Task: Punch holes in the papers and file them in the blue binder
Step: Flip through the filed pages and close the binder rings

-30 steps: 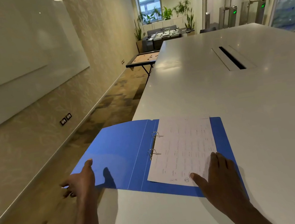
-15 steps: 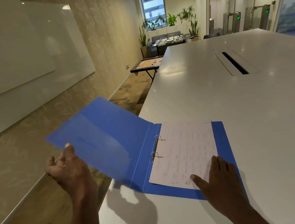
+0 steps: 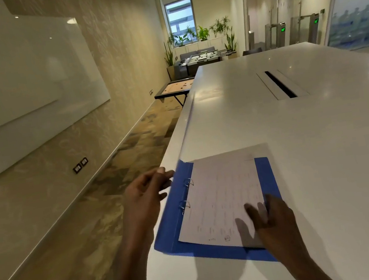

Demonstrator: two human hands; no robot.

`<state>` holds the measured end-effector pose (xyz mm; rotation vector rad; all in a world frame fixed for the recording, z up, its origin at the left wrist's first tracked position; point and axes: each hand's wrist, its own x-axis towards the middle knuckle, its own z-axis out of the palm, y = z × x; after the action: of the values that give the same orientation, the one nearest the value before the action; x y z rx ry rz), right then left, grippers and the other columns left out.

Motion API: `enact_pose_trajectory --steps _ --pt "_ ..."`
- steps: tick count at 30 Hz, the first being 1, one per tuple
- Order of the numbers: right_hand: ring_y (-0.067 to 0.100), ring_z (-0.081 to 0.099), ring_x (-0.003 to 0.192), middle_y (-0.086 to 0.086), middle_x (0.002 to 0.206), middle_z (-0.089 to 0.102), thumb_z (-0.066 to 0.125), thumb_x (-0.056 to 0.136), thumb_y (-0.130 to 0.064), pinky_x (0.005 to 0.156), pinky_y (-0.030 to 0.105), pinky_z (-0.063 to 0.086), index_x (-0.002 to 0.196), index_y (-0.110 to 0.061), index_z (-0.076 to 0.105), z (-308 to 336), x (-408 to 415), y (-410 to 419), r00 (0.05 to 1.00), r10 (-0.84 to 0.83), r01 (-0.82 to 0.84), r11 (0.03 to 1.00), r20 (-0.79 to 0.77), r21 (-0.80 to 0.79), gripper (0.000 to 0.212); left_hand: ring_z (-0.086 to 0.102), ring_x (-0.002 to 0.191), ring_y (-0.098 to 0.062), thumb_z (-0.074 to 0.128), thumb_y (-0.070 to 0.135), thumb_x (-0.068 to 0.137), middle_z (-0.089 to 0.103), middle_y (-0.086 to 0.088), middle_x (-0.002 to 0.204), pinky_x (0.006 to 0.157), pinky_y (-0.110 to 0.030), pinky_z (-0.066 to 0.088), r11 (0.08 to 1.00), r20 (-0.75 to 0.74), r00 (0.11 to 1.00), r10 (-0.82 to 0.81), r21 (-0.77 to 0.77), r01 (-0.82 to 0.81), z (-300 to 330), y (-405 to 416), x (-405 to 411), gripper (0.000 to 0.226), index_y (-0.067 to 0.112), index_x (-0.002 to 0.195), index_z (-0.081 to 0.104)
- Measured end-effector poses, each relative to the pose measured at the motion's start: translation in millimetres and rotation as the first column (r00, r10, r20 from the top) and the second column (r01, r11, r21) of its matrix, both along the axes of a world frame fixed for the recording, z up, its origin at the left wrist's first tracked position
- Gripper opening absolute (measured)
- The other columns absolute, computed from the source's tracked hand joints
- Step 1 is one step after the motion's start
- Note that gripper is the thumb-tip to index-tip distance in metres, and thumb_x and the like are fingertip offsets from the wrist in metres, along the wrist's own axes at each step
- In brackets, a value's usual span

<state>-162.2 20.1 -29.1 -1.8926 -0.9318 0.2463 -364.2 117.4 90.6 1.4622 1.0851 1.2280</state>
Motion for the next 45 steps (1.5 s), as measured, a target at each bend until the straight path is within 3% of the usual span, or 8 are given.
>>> enact_pose_trajectory --steps 4,10,13,16,19,22,27,45 --pt "0.0 0.058 0.088 -0.004 0.104 0.061 0.051 0.095 -0.031 0.073 0.007 0.045 0.116 -0.017 0.057 28 15 -9 0.954 -0.095 0.19 0.924 -0.283 0.332 0.026 0.067 0.09 -0.008 0.063 0.039 0.088 0.072 0.012 0.094 0.078 -0.026 0.054 0.998 -0.282 0.958 -0.052 -0.034 0.045 -28 12 18 0.023 0.025 0.104 0.072" --pt "0.004 0.06 0.105 -0.011 0.115 0.065 0.043 0.098 -0.035 0.085 0.03 0.047 0.121 -0.023 0.06 46 36 -17 0.835 0.138 0.145 0.879 -0.532 0.455 0.031 0.06 0.094 0.003 0.071 0.037 0.083 0.068 0.017 0.106 0.074 -0.003 0.04 0.99 -0.484 0.874 -0.031 0.109 0.095 -54 17 39 0.031 0.023 0.111 0.071" --pt "0.0 0.058 0.108 -0.019 0.118 0.062 0.056 0.088 -0.049 0.091 0.03 0.045 0.12 -0.034 0.06 44 42 -17 0.889 0.158 -0.01 0.946 -0.43 0.325 0.036 0.061 0.098 -0.002 0.072 0.037 0.082 0.066 0.017 0.106 0.077 -0.01 0.04 0.978 -0.606 0.795 -0.025 0.15 0.145 -69 19 47 0.033 0.025 0.112 0.069" --pt "0.012 0.051 0.12 -0.01 0.131 0.054 0.065 0.086 -0.037 0.1 0.033 0.041 0.116 -0.024 0.065 28 47 -13 0.988 0.111 -0.11 0.994 -0.11 0.016 0.033 0.061 0.104 -0.007 0.075 0.033 0.079 0.068 0.013 0.111 0.086 -0.014 0.039 0.965 -0.67 0.742 -0.012 0.187 0.184 -80 17 54 0.035 0.024 0.113 0.069" --pt "0.02 0.057 0.11 -0.003 0.123 0.06 0.059 0.085 -0.046 0.09 0.035 0.046 0.098 -0.007 0.07 16 43 -12 0.95 0.249 -0.19 0.939 0.186 -0.286 0.043 0.062 0.096 -0.013 0.075 0.031 0.079 0.069 0.005 0.106 0.08 -0.018 0.04 0.948 -0.716 0.698 0.031 0.242 0.206 -87 16 59 0.032 0.021 0.109 0.07" --pt "0.019 0.036 0.136 0.001 0.15 0.037 0.053 0.091 -0.043 0.106 0.03 0.035 0.121 -0.006 0.057 14 34 -14 0.921 0.289 -0.14 0.873 0.262 -0.468 0.048 0.061 0.088 -0.016 0.07 0.035 0.082 0.065 0.0 0.098 0.072 -0.022 0.04 0.935 -0.776 0.628 0.066 0.268 0.233 -92 17 61 0.028 0.021 0.107 0.068" --pt "0.017 0.026 0.141 0.001 0.155 0.027 0.044 0.095 -0.043 0.111 0.027 0.029 0.139 -0.007 0.041 14 27 -10 0.905 0.295 -0.106 0.855 0.307 -0.508 0.057 0.06 0.1 -0.02 0.067 0.038 0.085 0.064 -0.005 0.107 0.076 -0.023 0.036 0.928 -0.809 0.581 0.087 0.278 0.248 -99 18 63 0.032 0.019 0.111 0.067" --pt "0.02 0.028 0.141 0.005 0.155 0.028 0.043 0.095 -0.043 0.111 0.03 0.031 0.141 -0.005 0.039 10 23 -10 0.896 0.278 -0.069 0.857 0.347 -0.51 0.059 0.051 0.124 -0.026 0.066 0.034 0.088 0.061 -0.01 0.125 0.091 -0.032 0.042 0.942 -0.808 0.586 0.069 0.246 0.228 -99 12 61 0.037 0.018 0.121 0.063"
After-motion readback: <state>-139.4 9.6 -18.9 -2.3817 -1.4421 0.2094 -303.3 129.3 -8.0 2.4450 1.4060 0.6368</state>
